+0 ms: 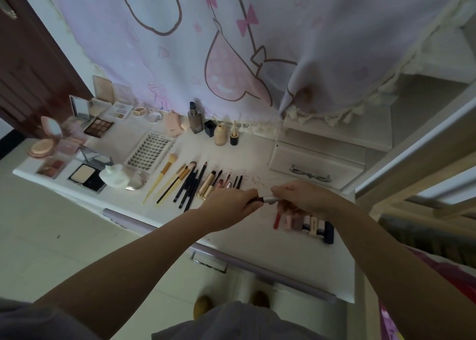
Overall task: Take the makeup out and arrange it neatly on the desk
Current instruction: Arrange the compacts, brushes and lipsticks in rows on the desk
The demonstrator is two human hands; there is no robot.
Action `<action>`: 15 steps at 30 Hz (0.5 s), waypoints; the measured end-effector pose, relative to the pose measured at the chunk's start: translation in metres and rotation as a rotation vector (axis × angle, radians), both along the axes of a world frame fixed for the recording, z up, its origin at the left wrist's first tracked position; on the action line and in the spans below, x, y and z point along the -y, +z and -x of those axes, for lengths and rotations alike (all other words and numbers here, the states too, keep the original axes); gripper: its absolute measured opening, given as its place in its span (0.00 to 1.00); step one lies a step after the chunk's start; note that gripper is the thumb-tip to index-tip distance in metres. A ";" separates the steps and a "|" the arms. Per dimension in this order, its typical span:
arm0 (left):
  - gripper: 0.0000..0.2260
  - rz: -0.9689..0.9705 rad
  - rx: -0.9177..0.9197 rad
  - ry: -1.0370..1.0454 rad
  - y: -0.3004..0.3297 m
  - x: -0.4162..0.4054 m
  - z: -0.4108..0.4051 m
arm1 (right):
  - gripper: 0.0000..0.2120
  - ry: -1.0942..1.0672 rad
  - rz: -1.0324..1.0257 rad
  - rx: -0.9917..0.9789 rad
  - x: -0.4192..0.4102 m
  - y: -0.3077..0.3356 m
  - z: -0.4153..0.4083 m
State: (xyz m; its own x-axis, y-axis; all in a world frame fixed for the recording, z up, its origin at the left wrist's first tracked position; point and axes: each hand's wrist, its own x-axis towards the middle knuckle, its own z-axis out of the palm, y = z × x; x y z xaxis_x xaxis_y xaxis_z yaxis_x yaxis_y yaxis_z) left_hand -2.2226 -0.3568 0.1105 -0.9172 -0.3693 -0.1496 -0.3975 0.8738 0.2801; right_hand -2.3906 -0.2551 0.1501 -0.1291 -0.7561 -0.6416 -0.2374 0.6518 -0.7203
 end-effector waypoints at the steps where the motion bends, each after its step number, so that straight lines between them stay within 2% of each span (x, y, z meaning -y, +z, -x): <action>1: 0.14 -0.007 0.006 -0.002 0.000 0.000 0.001 | 0.13 0.016 0.009 -0.028 0.000 -0.001 0.001; 5: 0.13 -0.105 0.053 0.009 -0.002 0.006 -0.001 | 0.05 -0.008 0.044 -0.105 -0.004 -0.003 0.014; 10: 0.11 -0.191 0.157 0.010 -0.005 0.017 -0.008 | 0.04 -0.081 -0.019 -0.117 -0.022 -0.009 0.040; 15: 0.07 -0.395 0.120 0.230 -0.029 0.040 -0.011 | 0.03 -0.354 -0.017 -0.063 -0.042 -0.027 0.047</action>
